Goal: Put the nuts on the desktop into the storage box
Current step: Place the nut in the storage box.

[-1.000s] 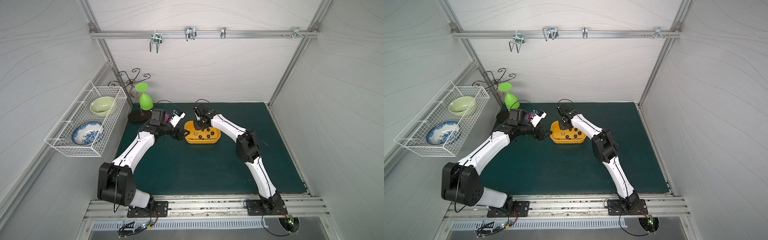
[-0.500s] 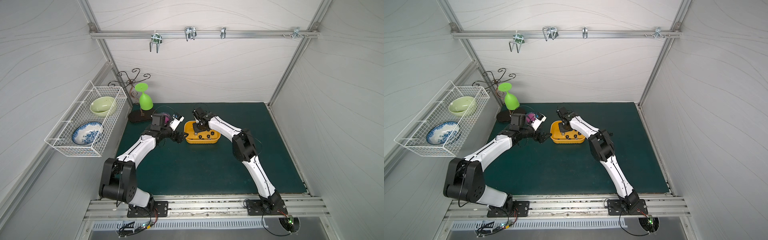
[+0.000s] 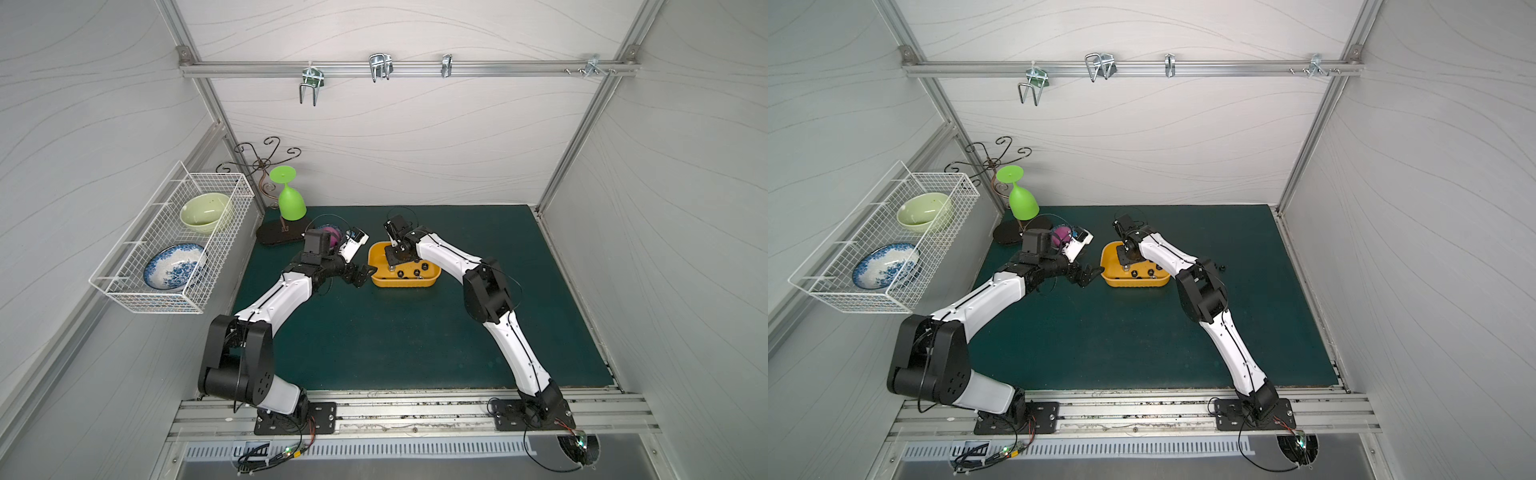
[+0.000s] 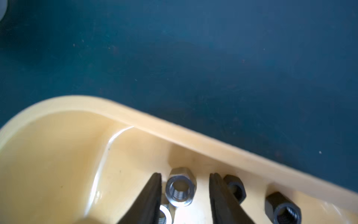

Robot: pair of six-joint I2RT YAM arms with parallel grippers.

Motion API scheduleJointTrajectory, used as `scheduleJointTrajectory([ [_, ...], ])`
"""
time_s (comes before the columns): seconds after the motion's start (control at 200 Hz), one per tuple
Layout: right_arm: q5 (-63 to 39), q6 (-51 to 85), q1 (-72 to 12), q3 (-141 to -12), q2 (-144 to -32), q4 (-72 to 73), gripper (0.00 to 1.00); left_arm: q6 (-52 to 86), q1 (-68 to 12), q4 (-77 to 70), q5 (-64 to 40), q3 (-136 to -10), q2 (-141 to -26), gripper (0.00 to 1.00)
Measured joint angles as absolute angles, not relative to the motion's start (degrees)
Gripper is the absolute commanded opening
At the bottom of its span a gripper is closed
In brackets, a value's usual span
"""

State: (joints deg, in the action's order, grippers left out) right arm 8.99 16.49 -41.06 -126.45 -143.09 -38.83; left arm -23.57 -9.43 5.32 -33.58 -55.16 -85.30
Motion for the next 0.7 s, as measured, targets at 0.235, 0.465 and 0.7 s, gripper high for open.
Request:
scheduleJointTrajectory([
  [0.235,8.8,16.6,-41.1,-124.0,-139.0,-39.7,0.75,-23.8,-9.4,7.7,-35.4,-55.5,-85.0,0.98],
  [0.465,10.1,19.0,-40.7,-112.6,-122.4,-39.1,0.84,-23.8,-9.4,12.2,-39.1,-59.7,-83.6,0.98],
  [0.7,14.7,20.6,-38.7,-99.6,-105.7,-37.5,0.99,-20.7,-10.9,11.6,-44.5,-60.1,-82.7,0.98],
])
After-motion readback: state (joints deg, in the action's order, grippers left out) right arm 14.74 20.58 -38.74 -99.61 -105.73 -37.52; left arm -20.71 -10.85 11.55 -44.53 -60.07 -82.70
